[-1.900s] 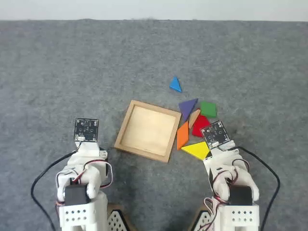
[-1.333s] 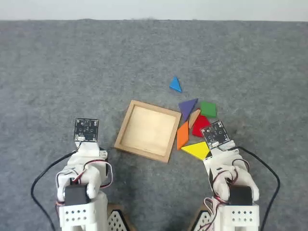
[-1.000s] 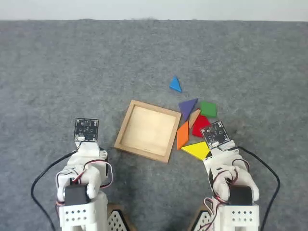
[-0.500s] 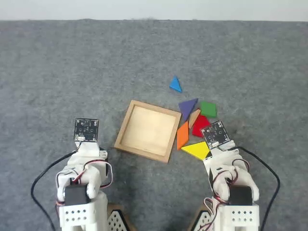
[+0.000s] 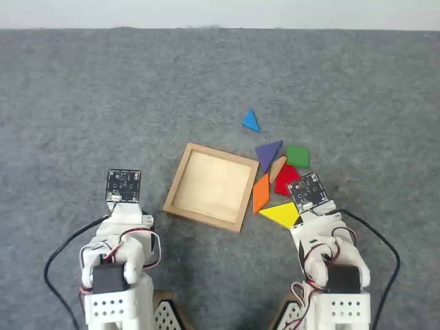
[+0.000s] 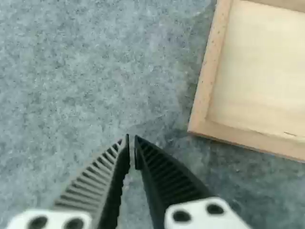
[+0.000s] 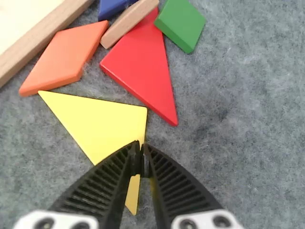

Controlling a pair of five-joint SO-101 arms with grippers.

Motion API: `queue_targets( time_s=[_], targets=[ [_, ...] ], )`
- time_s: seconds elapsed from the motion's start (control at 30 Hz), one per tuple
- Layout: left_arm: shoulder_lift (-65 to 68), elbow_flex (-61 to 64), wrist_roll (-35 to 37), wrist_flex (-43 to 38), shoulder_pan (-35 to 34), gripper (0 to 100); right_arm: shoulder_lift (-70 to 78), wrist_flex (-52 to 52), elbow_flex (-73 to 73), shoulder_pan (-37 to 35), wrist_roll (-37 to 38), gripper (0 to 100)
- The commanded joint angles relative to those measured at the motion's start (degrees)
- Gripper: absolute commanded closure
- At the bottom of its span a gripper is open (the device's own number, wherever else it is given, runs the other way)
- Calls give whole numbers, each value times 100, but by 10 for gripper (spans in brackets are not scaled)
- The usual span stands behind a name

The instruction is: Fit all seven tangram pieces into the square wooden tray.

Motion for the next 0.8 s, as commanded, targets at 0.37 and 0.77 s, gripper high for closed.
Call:
queue_targets(
  time_s=[0.37, 0.77],
  targets=[
    [-105, -75, 97, 18, -9, 982, -31, -4, 105, -637, -105, 991],
    [-105, -75, 97, 18, -9, 982, -84, -435, -53, -277, 290, 990]
  ],
)
